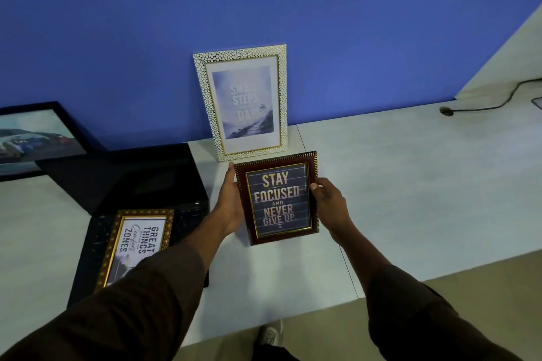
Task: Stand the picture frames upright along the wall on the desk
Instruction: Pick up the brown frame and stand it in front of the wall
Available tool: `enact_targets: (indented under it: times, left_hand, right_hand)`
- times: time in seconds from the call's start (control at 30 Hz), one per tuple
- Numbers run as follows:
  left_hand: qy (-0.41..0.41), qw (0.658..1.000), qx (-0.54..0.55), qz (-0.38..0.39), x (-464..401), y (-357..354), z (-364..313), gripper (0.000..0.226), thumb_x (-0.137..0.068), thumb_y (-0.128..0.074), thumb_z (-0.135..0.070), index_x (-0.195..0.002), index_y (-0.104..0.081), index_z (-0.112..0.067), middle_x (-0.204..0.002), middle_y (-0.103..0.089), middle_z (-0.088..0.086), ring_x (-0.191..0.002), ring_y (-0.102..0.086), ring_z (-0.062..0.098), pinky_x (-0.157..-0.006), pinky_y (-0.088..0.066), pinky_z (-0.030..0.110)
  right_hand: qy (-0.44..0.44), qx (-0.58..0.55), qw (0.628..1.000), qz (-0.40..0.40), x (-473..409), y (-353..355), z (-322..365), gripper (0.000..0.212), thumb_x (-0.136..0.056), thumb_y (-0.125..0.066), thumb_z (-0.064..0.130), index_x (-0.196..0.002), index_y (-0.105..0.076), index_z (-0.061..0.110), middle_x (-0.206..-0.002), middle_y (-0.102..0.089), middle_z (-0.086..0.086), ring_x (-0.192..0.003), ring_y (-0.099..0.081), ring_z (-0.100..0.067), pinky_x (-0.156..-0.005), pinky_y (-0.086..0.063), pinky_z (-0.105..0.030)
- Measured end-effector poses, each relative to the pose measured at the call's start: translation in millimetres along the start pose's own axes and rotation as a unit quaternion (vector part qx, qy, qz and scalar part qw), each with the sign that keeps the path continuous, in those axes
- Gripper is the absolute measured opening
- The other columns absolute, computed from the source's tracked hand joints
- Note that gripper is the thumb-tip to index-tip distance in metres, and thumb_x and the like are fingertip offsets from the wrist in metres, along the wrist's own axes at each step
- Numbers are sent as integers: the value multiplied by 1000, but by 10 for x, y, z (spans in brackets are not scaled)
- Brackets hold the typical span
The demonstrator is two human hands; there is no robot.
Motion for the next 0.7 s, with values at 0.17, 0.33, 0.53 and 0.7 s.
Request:
enact_targets:
  times: [0.17,0.33,0.53,0.7]
  left_hand:
    - [-11,1000,-24,-8,-160,-32,-46,73,-92,-25,-75,-121,-70,-25,-113,-77,3,-97,-76,20,-80,-49,38]
    - [1,998,-57,-15,-236,-37,-24,71,-93,-23,-74,-115,-71,-26,-108,-79,2,-95,-75,20,-82,-49,39]
    - [63,997,-35,-23,-79,-81,291,67,-100,-19,-62,-93,-70,-20,-72,-79,-3,-60,-76,13,-52,-55,27]
    - [74,995,-42,-50,-144,-1,422,67,-99,-22,-64,-92,-73,-20,-77,-80,0,-67,-77,19,-63,-50,32]
  right_hand:
    - [3,9,1000,11,-168,-22,-32,34,-107,-35,39,-121,-58,19,-113,-68,5,-100,-66,-14,-76,-52,-24]
    - [-9,6,1000,27,-260,22,-151,29,-105,-40,40,-118,-59,24,-115,-69,2,-106,-65,-21,-93,-57,-45]
    - [18,42,998,36,-160,83,-287,32,-105,-41,41,-121,-62,22,-116,-71,1,-109,-67,-25,-94,-56,-52]
    - [33,51,998,30,-69,76,-254,35,-105,-40,40,-123,-64,21,-116,-73,1,-105,-69,-21,-91,-59,-47]
Point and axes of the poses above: each hand's wrist, its own x-axis away from the middle knuckle, its own y-axis out of the back of the hand, z = x × y, the point moved 1 cm from there along -x, towards the middle knuckle
